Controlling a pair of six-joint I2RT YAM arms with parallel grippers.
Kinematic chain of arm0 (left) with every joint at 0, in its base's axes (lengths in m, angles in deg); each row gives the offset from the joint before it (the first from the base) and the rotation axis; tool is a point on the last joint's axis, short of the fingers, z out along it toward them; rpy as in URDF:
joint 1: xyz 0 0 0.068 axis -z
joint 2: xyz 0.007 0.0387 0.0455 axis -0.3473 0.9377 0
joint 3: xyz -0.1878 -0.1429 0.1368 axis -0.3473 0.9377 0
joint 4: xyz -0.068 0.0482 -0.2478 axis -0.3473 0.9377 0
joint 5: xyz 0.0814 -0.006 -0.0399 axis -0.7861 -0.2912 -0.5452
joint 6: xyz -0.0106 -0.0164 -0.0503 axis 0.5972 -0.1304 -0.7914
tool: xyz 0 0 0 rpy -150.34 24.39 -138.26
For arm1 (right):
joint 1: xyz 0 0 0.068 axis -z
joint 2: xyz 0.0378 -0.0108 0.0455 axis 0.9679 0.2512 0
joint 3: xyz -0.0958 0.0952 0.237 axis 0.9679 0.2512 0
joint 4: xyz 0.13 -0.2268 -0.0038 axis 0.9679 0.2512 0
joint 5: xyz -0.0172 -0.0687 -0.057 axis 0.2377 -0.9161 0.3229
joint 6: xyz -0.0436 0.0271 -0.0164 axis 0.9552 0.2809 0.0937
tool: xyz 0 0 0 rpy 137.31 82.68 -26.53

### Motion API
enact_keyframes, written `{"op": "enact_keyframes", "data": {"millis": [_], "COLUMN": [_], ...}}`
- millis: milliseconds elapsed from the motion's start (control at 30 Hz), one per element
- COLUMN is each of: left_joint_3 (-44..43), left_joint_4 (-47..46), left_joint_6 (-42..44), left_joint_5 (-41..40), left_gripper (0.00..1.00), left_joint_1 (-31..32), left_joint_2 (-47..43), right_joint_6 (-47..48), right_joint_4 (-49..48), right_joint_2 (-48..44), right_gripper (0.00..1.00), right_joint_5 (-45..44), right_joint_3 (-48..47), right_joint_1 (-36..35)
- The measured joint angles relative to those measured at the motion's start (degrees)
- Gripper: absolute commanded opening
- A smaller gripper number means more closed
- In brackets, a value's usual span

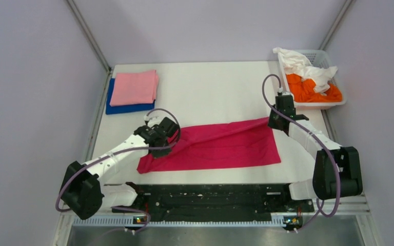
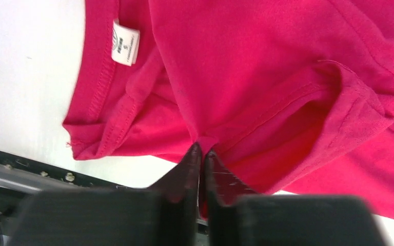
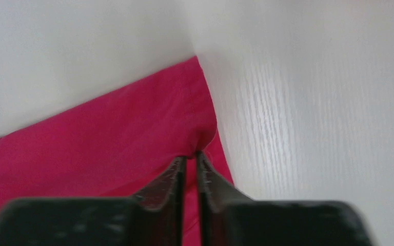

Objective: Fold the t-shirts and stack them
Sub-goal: Fold the other side of the tshirt into a rectangle

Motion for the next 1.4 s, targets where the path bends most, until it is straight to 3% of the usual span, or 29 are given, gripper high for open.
{"op": "enact_keyframes", "data": {"millis": [33,100,200,267,300,433,533,633,800,933,1133,1267,1400], "left_joint_3": [0.7,2.8,5.3,6.2,6.4,6.4,6.4,6.4,2.6,-2.8,-5.0,-4.7,-2.8], "left_joint_4": [0.0,-0.7,-0.7,-0.3,0.0,1.0,-0.2,-4.9,-12.9,-18.3,-23.1,-24.5,-25.5], "left_joint_6": [0.0,-0.9,-1.2,-1.3,-1.4,-1.0,-0.4,0.4,2.9,5.6,7.9,8.2,8.9], "left_joint_5": [0.3,1.5,3.1,4.0,4.3,4.9,4.9,5.3,7.7,11.9,17.9,21.8,24.2], "left_gripper": [0.43,0.54,0.65,0.71,0.76,0.97,0.99,0.99,0.99,0.99,0.98,0.98,0.98], "left_joint_1": [0.3,0.7,0.8,0.9,1.1,1.6,1.6,1.3,-1.0,-2.1,-2.1,-2.1,-1.9], "left_joint_2": [0.0,0.0,-0.3,-1.6,-2.7,-10.3,-15.4,-16.3,-6.2,5.2,16.9,19.2,16.1], "right_joint_6": [-0.8,-2.6,-5.4,-7.5,-8.3,-10.6,-10.7,-10.0,-8.7,-7.8,-8.0,-8.7,-10.3], "right_joint_4": [0.2,1.1,3.2,5.6,6.9,10.3,9.6,5.3,-2.1,-3.4,-4.3,-4.0,-3.7], "right_joint_2": [-0.4,-1.0,-1.6,-2.6,-3.6,-11.0,-16.3,-17.7,-11.5,-2.9,3.6,4.7,5.1], "right_gripper": [0.26,0.32,0.52,0.88,0.97,0.99,0.99,0.99,0.99,0.99,0.99,0.99,0.99], "right_joint_5": [-0.1,-0.7,-2.6,-4.5,-5.4,-9.0,-7.2,1.5,10.8,12.0,9.0,4.8,1.2], "right_joint_3": [1.1,3.2,5.9,6.9,7.1,7.0,6.9,6.9,6.3,3.1,2.4,2.7,3.3], "right_joint_1": [-0.1,-0.2,-0.3,-0.3,-0.3,-0.3,-0.3,-0.4,-6.1,-10.8,-10.8,-10.7,-10.6]}}
